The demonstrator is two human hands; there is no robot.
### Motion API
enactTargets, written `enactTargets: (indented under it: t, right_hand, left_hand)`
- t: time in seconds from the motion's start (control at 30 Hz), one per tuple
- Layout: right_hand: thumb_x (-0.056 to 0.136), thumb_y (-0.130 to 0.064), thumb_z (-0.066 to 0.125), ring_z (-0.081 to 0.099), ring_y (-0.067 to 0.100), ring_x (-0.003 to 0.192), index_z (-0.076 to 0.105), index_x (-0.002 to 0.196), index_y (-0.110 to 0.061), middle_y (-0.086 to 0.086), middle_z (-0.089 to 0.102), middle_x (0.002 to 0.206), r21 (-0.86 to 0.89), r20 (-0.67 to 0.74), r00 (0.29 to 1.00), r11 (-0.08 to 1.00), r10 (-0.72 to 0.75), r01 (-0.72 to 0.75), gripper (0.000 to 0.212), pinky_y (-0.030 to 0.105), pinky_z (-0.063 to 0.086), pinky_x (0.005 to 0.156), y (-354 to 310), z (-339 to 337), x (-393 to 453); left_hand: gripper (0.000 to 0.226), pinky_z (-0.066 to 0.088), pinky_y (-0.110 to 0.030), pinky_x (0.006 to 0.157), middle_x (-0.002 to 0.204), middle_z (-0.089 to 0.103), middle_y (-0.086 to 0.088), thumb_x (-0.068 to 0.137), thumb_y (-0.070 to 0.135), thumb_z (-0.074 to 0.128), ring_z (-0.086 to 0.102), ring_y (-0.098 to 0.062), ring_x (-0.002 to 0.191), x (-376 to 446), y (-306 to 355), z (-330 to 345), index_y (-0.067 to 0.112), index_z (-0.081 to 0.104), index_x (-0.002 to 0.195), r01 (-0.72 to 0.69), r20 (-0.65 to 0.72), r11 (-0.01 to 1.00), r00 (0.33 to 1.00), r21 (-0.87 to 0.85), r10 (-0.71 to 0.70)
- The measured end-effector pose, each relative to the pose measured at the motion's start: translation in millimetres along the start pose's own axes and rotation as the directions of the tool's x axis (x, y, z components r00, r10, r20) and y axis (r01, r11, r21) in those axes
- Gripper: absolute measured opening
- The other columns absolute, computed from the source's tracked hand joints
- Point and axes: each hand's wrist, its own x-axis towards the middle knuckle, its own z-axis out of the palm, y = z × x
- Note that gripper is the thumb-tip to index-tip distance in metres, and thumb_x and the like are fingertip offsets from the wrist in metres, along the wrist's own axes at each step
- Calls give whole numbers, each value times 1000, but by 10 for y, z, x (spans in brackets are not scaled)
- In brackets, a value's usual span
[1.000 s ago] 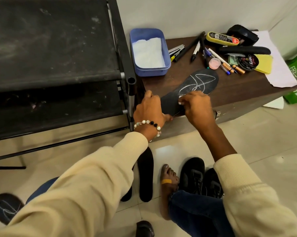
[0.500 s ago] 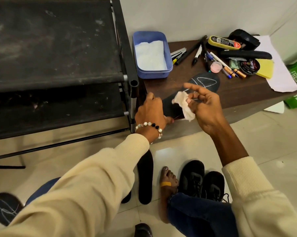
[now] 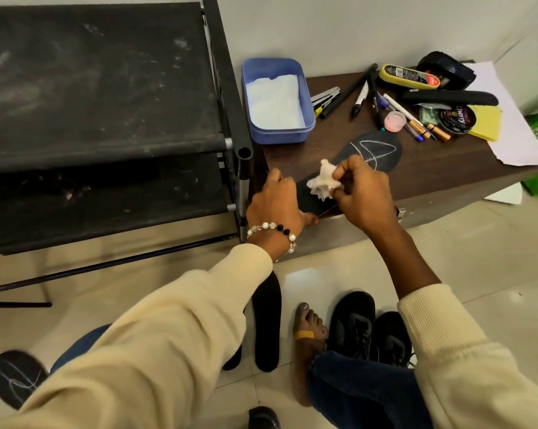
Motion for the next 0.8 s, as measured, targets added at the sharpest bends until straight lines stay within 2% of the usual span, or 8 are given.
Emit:
enactTargets:
  t: [0.17,0.23,0.3,0.37,0.5,0.67,0.7,0.8]
  right_hand:
    - [73,-5,76,47,28,113,44,117,-14,10,50,125,-252,138,990,965,-39,73,55,33,42,85,9,-102,19]
    - [73,-13,78,32,31,128,49,118,-15,10,36,141,-340,209,972,924,-109,177,54,37,37,98,-44,-137,26]
    - [77,-20,76,29,30,132,59,110,-11,9,34,147,-383,295,937,875,-187,295,39,37,31,104,-70,-116,45]
    - [83,-21,70,44,30,122,62,106,-7,11,48,136,-400,342,922,860,-181,317,28,36,37,98,-81,-90,55]
    - [88,-14,61,59,34,92,51,113,-11,15,64,104,-326,245,953,910,-180,256,26,44,49,77,-63,-86,44]
    - [88,-14,62,60,32,91,22,148,-22,17,64,100,-236,230,960,948,-159,214,72,45,50,81,-50,3,87]
    - [88,-14,62,59,32,93,23,149,-20,17,64,101,-249,246,958,945,-149,211,73,44,48,83,-33,24,124]
    - [89,-16,61,57,35,102,54,130,-11,18,63,106,-359,252,960,909,-122,210,41,38,43,85,-6,62,214]
  left_hand:
    - [69,51,-38,77,128,43,-1,64,47,84,57,-29,104,-5,9,-14,16,57,119,3,2,1000,1000,-20,-3]
    - [70,52,-38,77,129,43,-1,64,48,84,57,-29,104,-6,9,-13,16,57,120,1,3,1000,1000,-15,-1]
    - [71,52,-39,77,129,43,-1,65,48,83,57,-29,104,-4,8,-10,15,56,121,-1,6,1000,1000,-12,2]
    - [71,52,-39,78,129,43,-2,65,47,83,57,-30,104,1,8,-8,15,56,121,-1,10,1000,1000,-16,1]
    - [70,52,-39,80,129,42,-2,65,47,84,56,-30,106,15,8,-8,17,55,121,5,10,1000,1000,-14,-4]
    - [68,53,-39,79,127,43,-1,64,47,84,57,-29,103,11,1,-8,16,56,118,-5,8,1000,1000,-21,5]
    - [68,53,-40,79,127,43,-1,64,47,84,57,-29,103,10,-2,-11,16,56,118,-6,7,1000,1000,-23,6]
    - [69,53,-39,79,127,43,-1,64,46,84,56,-29,103,15,-6,-16,16,56,119,-7,12,1000,1000,-27,7]
